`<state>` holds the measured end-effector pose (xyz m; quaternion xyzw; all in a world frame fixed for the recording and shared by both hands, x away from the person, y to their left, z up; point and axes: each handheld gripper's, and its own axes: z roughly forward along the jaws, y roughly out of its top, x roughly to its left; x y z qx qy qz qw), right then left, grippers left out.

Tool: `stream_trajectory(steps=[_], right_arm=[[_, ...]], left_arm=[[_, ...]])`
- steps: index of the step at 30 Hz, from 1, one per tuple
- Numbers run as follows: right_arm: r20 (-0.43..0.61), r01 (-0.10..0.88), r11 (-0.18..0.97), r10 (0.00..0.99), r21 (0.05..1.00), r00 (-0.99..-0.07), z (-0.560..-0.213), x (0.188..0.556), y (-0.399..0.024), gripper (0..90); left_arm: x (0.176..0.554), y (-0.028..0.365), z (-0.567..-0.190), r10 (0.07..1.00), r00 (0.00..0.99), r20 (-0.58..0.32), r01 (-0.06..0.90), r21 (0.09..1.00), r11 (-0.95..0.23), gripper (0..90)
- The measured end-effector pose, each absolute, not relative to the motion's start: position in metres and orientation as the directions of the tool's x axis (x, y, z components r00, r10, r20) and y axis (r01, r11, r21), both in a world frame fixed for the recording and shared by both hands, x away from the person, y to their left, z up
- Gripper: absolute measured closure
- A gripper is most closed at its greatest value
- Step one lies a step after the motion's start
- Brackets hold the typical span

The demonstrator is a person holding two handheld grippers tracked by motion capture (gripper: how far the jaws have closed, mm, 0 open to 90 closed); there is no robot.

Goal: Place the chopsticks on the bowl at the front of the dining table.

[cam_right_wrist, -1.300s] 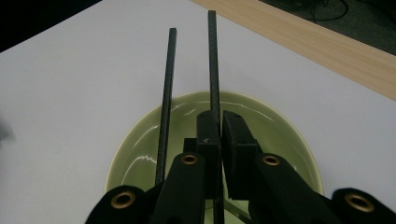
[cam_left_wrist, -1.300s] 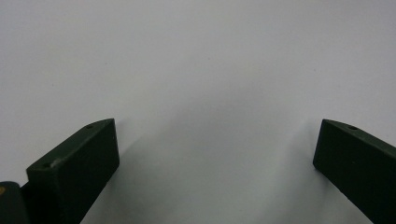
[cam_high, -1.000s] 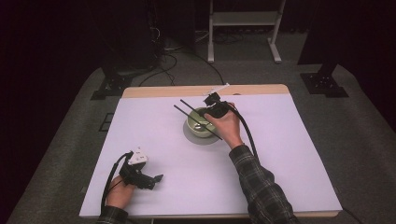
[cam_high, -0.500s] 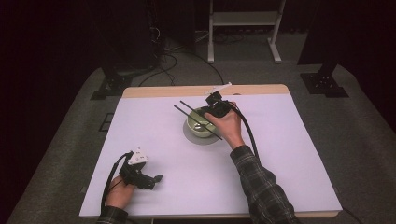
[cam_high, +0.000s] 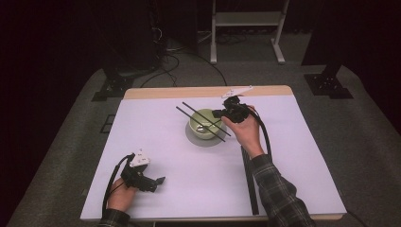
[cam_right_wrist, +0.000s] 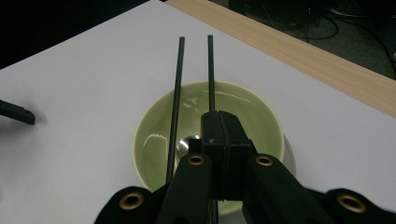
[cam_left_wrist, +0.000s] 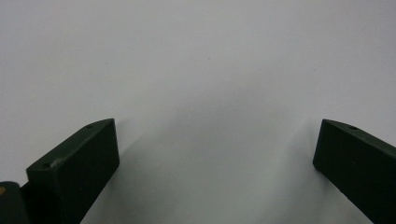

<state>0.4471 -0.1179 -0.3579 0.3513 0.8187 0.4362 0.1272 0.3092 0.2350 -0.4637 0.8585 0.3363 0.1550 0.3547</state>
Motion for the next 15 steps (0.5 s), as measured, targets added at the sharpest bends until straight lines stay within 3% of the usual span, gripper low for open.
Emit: stream_trajectory(steps=[15], right_arm=[[0.096,0.493,0.355,0.729,0.794,-0.678,-0.377,0.42,-0.183,89.6]], left_arm=[[0.309,0.235,-0.464,0.688,0.725,0.025,0.47,0.713,-0.521,0.0]])
